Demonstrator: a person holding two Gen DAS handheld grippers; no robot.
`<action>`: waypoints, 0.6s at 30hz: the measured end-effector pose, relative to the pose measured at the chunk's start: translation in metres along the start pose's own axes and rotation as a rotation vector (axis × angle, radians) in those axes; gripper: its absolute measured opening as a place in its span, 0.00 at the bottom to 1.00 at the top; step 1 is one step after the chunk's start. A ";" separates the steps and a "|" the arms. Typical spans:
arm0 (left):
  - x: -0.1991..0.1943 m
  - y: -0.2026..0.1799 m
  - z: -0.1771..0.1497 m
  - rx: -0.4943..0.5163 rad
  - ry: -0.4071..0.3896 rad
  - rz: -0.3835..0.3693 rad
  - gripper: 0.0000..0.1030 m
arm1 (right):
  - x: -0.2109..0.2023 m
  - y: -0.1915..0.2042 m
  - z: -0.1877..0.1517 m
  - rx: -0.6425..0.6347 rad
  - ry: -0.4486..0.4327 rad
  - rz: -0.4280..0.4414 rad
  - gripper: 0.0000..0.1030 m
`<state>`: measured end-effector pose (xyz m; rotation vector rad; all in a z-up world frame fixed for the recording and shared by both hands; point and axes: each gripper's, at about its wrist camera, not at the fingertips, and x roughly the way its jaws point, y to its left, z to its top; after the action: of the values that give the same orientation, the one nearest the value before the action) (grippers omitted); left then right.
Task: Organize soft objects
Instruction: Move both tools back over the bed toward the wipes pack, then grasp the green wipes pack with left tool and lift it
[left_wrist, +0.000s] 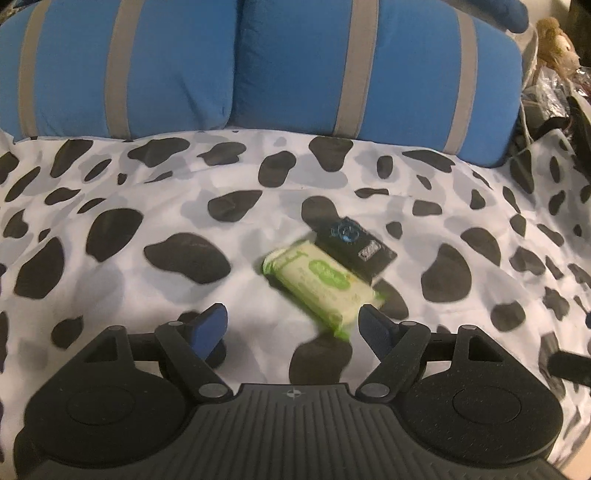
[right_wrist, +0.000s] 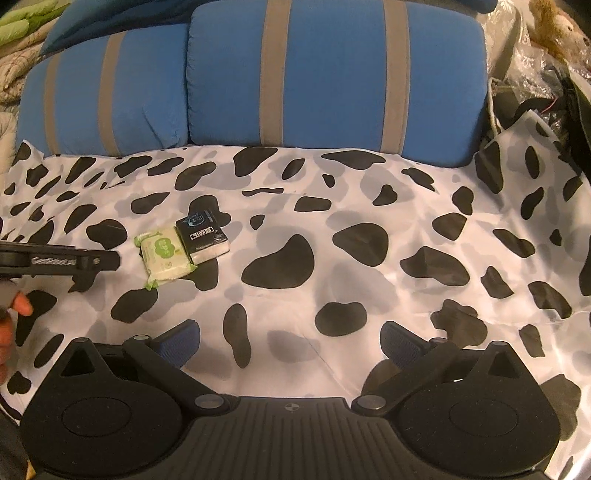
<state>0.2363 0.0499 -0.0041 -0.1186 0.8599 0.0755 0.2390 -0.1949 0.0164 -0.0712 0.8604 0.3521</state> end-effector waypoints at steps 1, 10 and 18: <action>0.005 0.000 0.002 -0.002 0.000 -0.001 0.76 | 0.002 0.000 0.001 -0.002 0.003 0.002 1.00; 0.054 -0.007 0.014 -0.009 0.067 0.058 0.75 | 0.013 0.002 0.006 -0.035 0.033 0.001 1.00; 0.083 -0.011 0.026 -0.088 0.098 0.036 0.76 | 0.013 0.004 0.006 -0.069 0.037 0.007 1.00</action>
<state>0.3108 0.0444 -0.0501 -0.1910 0.9565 0.1420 0.2496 -0.1868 0.0109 -0.1396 0.8855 0.3879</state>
